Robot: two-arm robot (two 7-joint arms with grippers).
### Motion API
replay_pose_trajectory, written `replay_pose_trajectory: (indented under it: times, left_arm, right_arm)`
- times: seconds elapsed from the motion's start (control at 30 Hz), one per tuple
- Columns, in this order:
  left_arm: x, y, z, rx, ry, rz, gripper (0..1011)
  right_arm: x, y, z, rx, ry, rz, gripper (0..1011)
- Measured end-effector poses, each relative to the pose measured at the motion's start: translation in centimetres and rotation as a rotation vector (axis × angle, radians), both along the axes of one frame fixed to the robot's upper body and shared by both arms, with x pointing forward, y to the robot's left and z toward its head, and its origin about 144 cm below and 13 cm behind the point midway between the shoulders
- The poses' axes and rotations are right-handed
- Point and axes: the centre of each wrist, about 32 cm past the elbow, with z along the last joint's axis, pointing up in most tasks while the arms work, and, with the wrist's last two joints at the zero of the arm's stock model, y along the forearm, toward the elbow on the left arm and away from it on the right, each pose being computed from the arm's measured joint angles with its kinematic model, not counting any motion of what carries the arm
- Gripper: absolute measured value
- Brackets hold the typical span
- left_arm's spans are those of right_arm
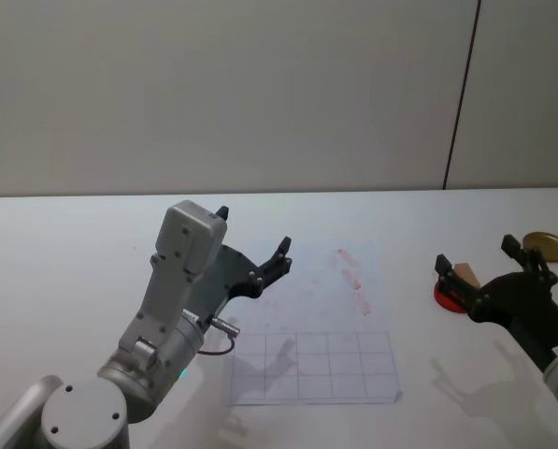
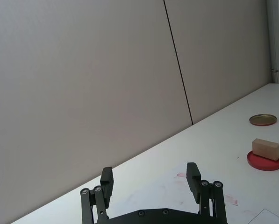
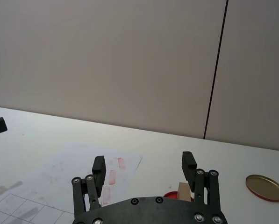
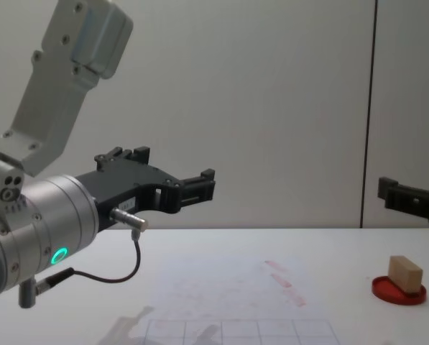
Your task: Use the one hand to pick up the stamp and affix it onto the A4 paper.
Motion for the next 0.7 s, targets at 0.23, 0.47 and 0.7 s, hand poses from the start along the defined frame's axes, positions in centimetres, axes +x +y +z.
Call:
replay_pose_trajectory:
  times: [0.23, 0.47, 0.7]
  left_arm:
    - [0.0, 0.0, 0.0, 0.0, 0.0, 0.0, 993]
    - [0.0, 0.0, 0.0, 0.0, 0.0, 0.0, 993]
    - [0.0, 0.0, 0.0, 0.0, 0.0, 0.0, 993]
  right_arm:
    - [0.0, 0.0, 0.0, 0.0, 0.0, 0.0, 1001]
    - [0.0, 0.0, 0.0, 0.0, 0.0, 0.0, 1001]
    - [0.0, 0.0, 0.0, 0.0, 0.0, 0.0, 1001]
